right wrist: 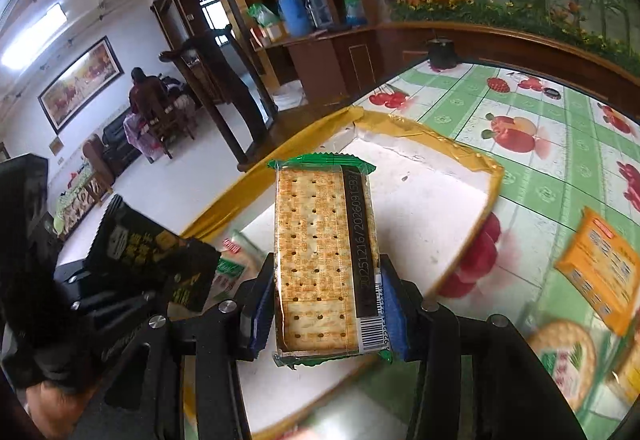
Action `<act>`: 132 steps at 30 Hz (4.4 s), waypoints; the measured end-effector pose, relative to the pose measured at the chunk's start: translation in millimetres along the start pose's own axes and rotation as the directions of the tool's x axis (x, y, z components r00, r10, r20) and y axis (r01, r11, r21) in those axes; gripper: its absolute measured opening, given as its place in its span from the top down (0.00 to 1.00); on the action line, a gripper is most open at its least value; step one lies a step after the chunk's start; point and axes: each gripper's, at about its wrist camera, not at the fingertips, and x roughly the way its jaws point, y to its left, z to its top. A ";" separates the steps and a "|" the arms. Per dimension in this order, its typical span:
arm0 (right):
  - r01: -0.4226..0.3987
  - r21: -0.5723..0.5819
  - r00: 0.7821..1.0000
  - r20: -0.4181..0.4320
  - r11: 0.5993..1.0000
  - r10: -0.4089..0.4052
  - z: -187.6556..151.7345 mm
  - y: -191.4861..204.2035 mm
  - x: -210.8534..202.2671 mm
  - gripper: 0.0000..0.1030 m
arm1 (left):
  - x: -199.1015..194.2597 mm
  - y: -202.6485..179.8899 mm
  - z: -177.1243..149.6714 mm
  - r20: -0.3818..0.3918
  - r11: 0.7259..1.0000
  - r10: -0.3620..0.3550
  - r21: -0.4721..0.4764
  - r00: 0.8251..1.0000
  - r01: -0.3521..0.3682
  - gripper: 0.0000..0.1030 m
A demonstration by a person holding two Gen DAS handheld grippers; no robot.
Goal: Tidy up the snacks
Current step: 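Carry both packs to the white tray and release them inside, then grasp a round cracker pack with left tool while right tool grasps the WEIDAN pack, then carry both packs over the white tray and release them inside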
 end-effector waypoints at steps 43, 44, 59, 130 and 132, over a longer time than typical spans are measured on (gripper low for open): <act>0.147 0.279 0.968 0.155 0.949 -0.196 -116.2 -124.4 -184.6 0.29 | -49.9 -98.1 -4.7 0.061 0.989 -0.056 0.139 0.997 0.047 0.18; 0.155 0.288 0.967 0.151 0.945 -0.205 -122.1 -129.4 -190.1 0.29 | -49.4 -105.7 -6.2 0.058 0.986 -0.063 0.157 0.996 0.054 0.18; 0.287 0.090 0.951 0.088 0.954 -0.295 -108.9 -149.8 -180.9 0.18 | 5.0 -199.2 -27.3 -0.104 0.958 -0.110 0.255 0.989 0.133 0.18; -0.089 0.185 0.976 0.212 0.979 0.049 -90.4 -75.6 -176.9 0.53 | -68.1 -76.3 -27.4 0.111 0.992 -0.012 0.124 0.994 -0.001 0.25; -0.100 0.178 0.977 0.202 0.979 0.063 -87.9 -64.8 -167.1 0.53 | -68.7 -67.4 -27.7 0.114 0.994 -0.002 0.109 0.993 -0.010 0.25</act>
